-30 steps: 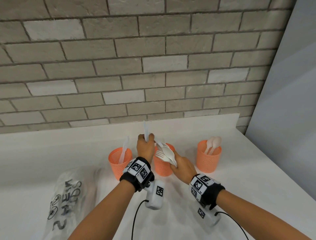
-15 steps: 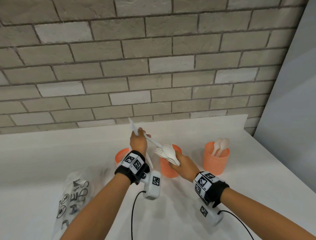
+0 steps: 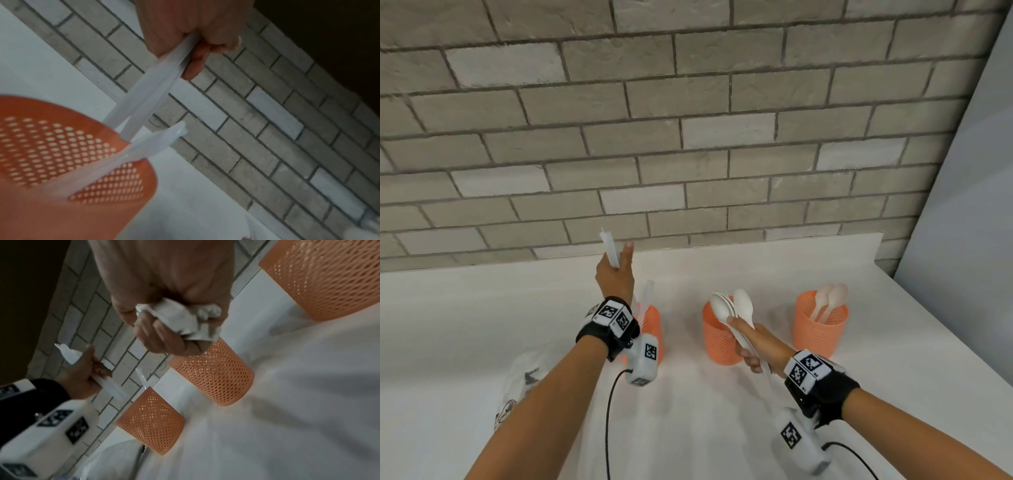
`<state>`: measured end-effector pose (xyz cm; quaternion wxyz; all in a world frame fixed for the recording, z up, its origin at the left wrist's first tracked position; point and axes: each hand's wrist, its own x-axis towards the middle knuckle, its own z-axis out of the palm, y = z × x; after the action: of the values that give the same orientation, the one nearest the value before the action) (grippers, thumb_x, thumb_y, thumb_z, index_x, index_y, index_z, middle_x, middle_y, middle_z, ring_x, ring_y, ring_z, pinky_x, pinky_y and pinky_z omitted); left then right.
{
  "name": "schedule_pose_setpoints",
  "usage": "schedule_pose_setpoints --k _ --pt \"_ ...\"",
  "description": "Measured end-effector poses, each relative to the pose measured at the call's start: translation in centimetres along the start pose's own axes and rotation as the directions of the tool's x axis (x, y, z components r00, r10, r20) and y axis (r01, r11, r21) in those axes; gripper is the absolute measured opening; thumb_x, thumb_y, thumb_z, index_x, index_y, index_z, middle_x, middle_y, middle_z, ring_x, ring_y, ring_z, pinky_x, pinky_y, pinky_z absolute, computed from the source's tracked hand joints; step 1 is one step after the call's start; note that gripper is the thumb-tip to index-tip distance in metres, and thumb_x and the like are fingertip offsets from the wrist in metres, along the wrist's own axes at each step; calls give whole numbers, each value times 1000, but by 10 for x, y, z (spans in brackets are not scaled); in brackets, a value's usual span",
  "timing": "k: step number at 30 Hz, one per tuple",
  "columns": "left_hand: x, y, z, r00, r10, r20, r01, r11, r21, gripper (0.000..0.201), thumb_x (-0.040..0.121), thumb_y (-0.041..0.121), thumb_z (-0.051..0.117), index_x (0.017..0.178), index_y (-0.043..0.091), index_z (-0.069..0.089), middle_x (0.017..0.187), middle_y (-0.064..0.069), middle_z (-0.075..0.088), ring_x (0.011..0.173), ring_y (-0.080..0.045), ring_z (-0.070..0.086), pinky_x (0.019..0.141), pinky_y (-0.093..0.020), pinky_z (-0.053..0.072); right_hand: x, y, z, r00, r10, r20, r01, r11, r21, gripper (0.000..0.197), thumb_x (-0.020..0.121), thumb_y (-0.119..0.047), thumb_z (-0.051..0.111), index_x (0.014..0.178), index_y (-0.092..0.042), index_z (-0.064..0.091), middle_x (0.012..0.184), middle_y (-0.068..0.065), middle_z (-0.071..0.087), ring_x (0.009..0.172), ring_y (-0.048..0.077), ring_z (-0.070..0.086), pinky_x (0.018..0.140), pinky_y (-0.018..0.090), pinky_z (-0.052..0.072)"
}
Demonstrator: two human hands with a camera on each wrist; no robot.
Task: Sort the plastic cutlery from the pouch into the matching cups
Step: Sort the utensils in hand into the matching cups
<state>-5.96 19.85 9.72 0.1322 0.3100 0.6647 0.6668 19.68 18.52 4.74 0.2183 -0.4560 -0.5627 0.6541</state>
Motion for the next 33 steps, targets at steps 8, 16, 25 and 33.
schedule_pose_setpoints --k 8,16,25,33 --pt "-25 -41 5 982 -96 162 72 986 148 29 86 33 63 76 8 51 72 -9 59 68 -31 61 56 -24 39 0 1 -6 1000 24 -20 -23 999 44 37 95 -47 42 87 -13 52 60 5 57 37 11 45 38 16 32" --pt "-43 -22 3 976 183 120 -205 956 211 30 88 25 62 113 9 60 119 -8 51 108 -17 50 93 -24 37 2 6 3 999 -38 -14 39 993 112 27 94 -41 47 91 -15 54 43 -5 41 34 9 37 38 18 35" --pt "-113 -4 35 914 -39 405 2 996 92 18 84 35 64 79 17 61 78 0 65 80 -25 65 75 -38 53 5 7 22 960 -217 -178 228 973 44 23 94 -30 52 77 -15 52 51 3 41 31 7 36 33 18 30" --pt "-132 4 53 899 -197 391 173 980 96 20 79 27 71 81 15 56 77 -6 64 71 -20 66 76 -37 55 7 16 20 916 -331 -229 274 930 -246 23 94 -39 49 87 -17 51 58 2 48 32 2 44 34 17 32"
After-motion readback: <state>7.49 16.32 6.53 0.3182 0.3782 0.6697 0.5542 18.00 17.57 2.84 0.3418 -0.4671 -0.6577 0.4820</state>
